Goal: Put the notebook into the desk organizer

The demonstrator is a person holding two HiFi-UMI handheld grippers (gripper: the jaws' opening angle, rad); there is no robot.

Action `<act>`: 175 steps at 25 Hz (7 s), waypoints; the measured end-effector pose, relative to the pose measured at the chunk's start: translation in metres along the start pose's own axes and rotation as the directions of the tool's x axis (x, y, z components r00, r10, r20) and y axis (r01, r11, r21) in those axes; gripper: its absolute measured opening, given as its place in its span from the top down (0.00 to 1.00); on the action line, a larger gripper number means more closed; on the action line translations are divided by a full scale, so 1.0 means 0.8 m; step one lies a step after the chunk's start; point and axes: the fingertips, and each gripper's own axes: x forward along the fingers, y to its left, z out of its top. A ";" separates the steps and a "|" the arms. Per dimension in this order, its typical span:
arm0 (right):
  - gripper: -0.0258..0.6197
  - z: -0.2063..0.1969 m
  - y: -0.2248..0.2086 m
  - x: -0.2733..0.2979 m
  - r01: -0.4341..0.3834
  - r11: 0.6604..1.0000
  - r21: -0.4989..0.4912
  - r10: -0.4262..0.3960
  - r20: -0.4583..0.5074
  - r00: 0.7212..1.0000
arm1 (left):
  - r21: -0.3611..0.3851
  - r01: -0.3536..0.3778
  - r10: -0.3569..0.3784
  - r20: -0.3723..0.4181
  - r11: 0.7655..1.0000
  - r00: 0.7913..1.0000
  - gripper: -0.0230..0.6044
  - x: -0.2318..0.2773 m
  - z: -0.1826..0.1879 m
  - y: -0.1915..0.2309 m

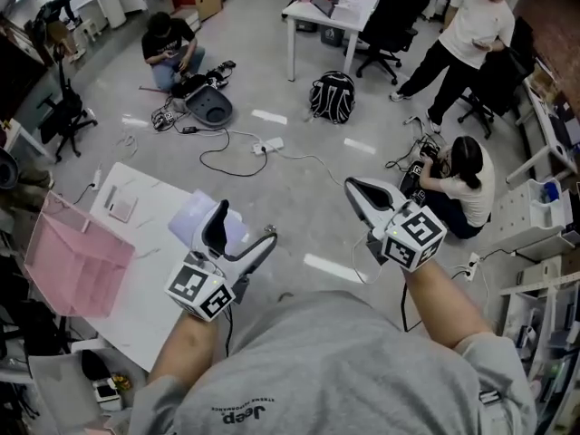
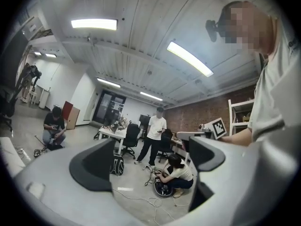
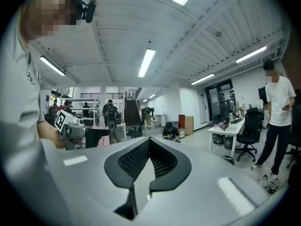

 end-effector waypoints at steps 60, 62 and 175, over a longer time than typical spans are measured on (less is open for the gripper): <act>0.96 -0.140 -0.010 0.447 -0.821 0.569 0.041 0.798 -0.268 0.540 | -0.929 -0.370 0.904 -0.154 0.004 0.398 0.11 -0.073 -0.451 0.249; 0.96 -0.145 -0.016 0.446 -0.816 0.576 0.042 0.792 -0.276 0.545 | -0.942 -0.336 0.911 -0.152 -0.016 0.383 0.11 -0.080 -0.464 0.260; 0.96 -0.052 0.443 0.557 -0.855 0.519 0.019 0.833 -0.237 0.500 | -0.833 -0.545 0.988 -0.145 -0.098 0.045 0.66 -0.653 -0.054 0.523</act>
